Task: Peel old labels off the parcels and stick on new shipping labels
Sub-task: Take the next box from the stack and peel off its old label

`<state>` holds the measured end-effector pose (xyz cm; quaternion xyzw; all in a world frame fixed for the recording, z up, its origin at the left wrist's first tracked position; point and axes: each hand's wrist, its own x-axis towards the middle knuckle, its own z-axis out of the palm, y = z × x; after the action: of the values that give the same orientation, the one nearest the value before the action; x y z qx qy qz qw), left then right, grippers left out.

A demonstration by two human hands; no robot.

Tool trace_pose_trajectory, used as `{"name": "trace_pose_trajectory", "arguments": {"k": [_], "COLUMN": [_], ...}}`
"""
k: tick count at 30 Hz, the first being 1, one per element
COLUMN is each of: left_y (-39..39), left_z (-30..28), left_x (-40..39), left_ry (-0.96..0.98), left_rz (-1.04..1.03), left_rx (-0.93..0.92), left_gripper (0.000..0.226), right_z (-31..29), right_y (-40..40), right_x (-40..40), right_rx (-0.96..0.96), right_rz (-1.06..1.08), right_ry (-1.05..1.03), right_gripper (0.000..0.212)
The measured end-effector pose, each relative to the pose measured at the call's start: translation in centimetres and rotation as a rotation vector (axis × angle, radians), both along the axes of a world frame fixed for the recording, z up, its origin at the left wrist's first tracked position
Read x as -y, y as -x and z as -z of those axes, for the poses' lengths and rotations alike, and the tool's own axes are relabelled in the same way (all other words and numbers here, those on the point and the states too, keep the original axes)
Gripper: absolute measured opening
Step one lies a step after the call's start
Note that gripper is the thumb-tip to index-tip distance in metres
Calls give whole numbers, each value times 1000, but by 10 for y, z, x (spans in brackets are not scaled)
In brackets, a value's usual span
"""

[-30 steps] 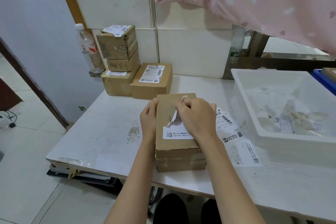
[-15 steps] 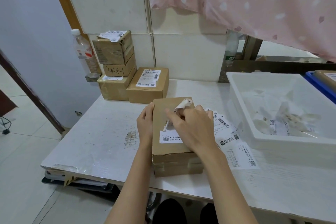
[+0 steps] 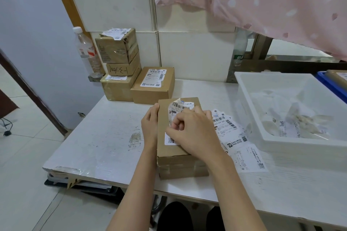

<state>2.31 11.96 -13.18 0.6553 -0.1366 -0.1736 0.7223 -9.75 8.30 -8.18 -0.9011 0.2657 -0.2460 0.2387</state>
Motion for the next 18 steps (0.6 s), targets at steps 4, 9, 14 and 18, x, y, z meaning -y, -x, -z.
{"name": "trace_pose_trajectory", "arguments": {"k": [4,9,14,18], "left_y": [0,1,0,-1], "left_z": [0,-1,1,5], "left_x": [0,-1,0,-1], "left_ry": [6,23,34,55], "left_rz": [-3,2,6,19], "left_rx": [12,9,39,34], "left_gripper": [39,42,37,41], "right_z": [-1,-2,-4,-8], "right_y": [0,3,8,13], "right_x": [1,3,6,5], "right_rx": [-16,65,201,328], "right_rz": [-92,-70,-60,-126], "right_ry": [-61,-196,-344,-468], "right_gripper": [21,26,40,37]}}
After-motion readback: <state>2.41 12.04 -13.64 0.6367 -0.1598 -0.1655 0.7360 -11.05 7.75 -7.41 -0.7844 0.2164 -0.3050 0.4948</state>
